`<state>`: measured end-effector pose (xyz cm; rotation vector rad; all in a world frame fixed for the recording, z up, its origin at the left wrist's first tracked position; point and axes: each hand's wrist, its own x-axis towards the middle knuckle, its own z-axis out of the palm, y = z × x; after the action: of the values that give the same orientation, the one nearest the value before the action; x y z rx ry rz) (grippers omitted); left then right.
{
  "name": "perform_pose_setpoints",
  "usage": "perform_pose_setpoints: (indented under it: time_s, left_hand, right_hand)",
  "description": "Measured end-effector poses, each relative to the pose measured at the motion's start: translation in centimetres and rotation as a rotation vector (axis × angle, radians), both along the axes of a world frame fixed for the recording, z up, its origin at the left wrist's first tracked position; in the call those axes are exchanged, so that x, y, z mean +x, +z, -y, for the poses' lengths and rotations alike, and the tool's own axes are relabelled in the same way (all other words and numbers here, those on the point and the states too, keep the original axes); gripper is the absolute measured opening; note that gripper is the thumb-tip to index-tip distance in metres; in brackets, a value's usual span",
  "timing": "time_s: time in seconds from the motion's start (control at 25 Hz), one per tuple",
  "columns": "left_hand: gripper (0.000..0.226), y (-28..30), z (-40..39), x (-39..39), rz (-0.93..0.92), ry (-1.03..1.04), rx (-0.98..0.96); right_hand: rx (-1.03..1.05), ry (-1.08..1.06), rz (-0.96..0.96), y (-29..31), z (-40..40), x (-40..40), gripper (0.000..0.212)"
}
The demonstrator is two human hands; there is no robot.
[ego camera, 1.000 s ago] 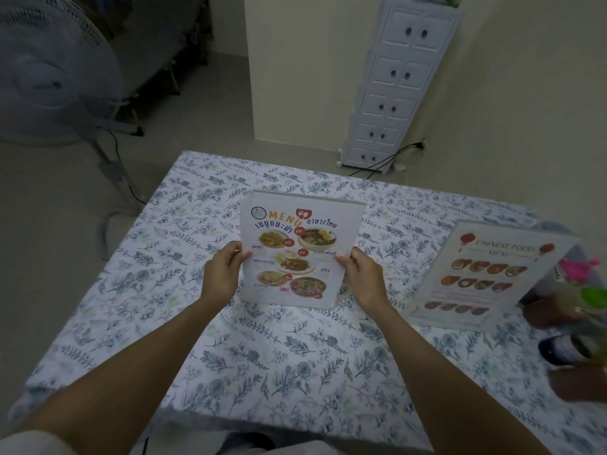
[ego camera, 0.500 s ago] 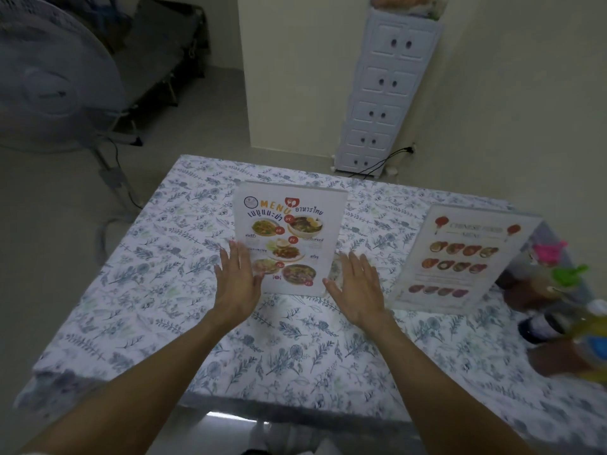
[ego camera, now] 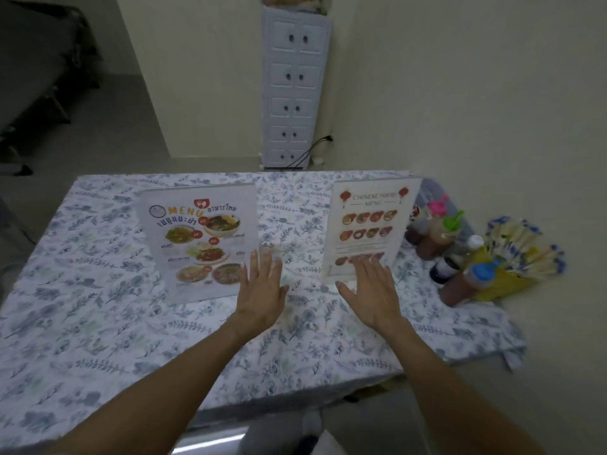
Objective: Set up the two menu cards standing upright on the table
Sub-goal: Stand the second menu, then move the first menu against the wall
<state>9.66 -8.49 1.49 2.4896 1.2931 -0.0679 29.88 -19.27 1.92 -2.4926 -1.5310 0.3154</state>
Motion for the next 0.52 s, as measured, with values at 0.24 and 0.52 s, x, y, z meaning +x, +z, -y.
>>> perform_pose_setpoints:
  time_s: [0.24, 0.52]
  left_hand:
    - [0.069, -0.8, 0.6, 8.3, 0.057, 0.027, -0.056]
    - [0.076, -2.6, -0.3, 16.5, 0.576, 0.358, -0.278]
  right_hand:
    - [0.067, -0.128, -0.047, -0.3, 1.7, 9.4, 0.074]
    - [0.225, -0.183, -0.513, -3.4, -2.4, 18.9, 0.069]
